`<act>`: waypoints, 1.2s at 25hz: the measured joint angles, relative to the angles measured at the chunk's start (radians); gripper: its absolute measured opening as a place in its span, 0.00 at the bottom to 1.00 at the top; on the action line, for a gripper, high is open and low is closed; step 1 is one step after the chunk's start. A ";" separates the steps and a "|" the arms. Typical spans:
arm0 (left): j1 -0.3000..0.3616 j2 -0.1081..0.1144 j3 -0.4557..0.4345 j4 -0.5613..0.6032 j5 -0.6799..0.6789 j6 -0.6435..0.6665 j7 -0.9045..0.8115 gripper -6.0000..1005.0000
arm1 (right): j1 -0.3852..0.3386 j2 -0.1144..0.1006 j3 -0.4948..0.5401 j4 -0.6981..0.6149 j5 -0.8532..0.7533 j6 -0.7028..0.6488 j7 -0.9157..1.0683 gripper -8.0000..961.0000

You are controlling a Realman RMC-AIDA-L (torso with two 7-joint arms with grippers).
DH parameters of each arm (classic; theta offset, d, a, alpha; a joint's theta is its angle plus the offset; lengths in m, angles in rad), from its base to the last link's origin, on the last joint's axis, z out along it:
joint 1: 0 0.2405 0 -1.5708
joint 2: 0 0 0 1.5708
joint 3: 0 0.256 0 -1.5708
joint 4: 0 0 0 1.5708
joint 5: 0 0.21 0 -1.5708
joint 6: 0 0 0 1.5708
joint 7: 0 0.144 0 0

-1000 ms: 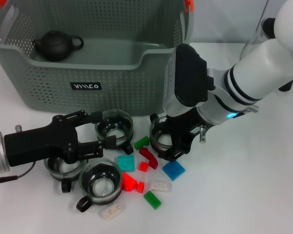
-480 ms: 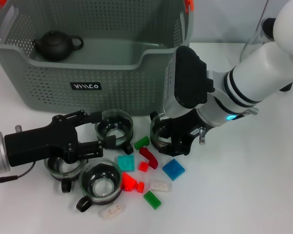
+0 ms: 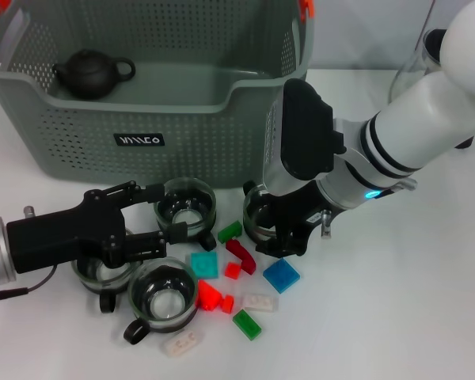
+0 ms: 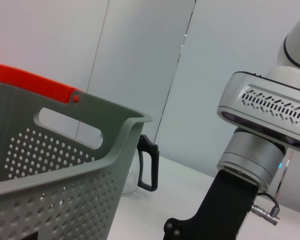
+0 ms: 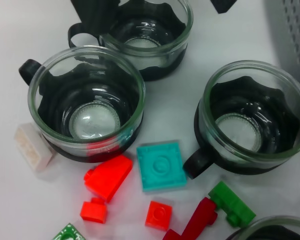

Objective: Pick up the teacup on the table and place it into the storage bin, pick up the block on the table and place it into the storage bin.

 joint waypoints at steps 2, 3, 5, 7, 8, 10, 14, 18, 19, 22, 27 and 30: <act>0.001 0.000 -0.001 -0.002 0.000 0.000 0.005 0.84 | 0.000 0.000 -0.009 0.001 0.005 0.006 0.000 0.42; 0.002 0.000 -0.002 -0.006 0.000 0.000 0.009 0.84 | -0.001 0.000 -0.015 0.002 0.007 0.010 0.000 0.42; 0.002 0.000 -0.003 -0.008 0.000 -0.001 0.011 0.84 | -0.003 0.000 -0.027 0.002 0.011 0.016 0.000 0.42; 0.003 0.000 -0.004 -0.009 0.000 -0.001 0.012 0.84 | -0.004 0.000 -0.031 0.002 0.011 0.018 0.002 0.42; 0.003 0.000 -0.004 -0.009 0.000 -0.001 0.012 0.84 | -0.004 0.000 -0.032 0.002 0.012 0.019 0.004 0.42; 0.004 0.000 -0.005 -0.009 0.000 -0.001 0.012 0.84 | -0.005 0.000 -0.033 0.002 0.012 0.020 0.015 0.42; 0.005 0.000 -0.004 -0.009 0.000 -0.001 0.012 0.84 | -0.008 0.000 -0.035 0.002 0.012 0.021 0.017 0.42; 0.006 0.000 -0.004 -0.009 0.000 -0.001 0.012 0.84 | -0.012 -0.001 -0.032 -0.004 0.012 0.019 0.033 0.31; 0.007 0.000 -0.004 -0.009 0.000 -0.002 0.012 0.84 | -0.012 -0.002 -0.031 -0.004 0.012 0.019 0.044 0.28; 0.009 0.000 -0.004 -0.009 0.000 -0.001 0.012 0.84 | -0.010 -0.004 -0.032 -0.008 0.012 0.015 0.068 0.19; 0.012 0.000 -0.004 -0.009 0.000 0.001 0.012 0.84 | -0.011 -0.005 -0.027 -0.009 0.012 0.008 0.075 0.11; 0.014 0.000 -0.004 -0.009 -0.002 0.007 0.012 0.84 | -0.013 -0.006 -0.026 -0.011 0.012 -0.002 0.085 0.08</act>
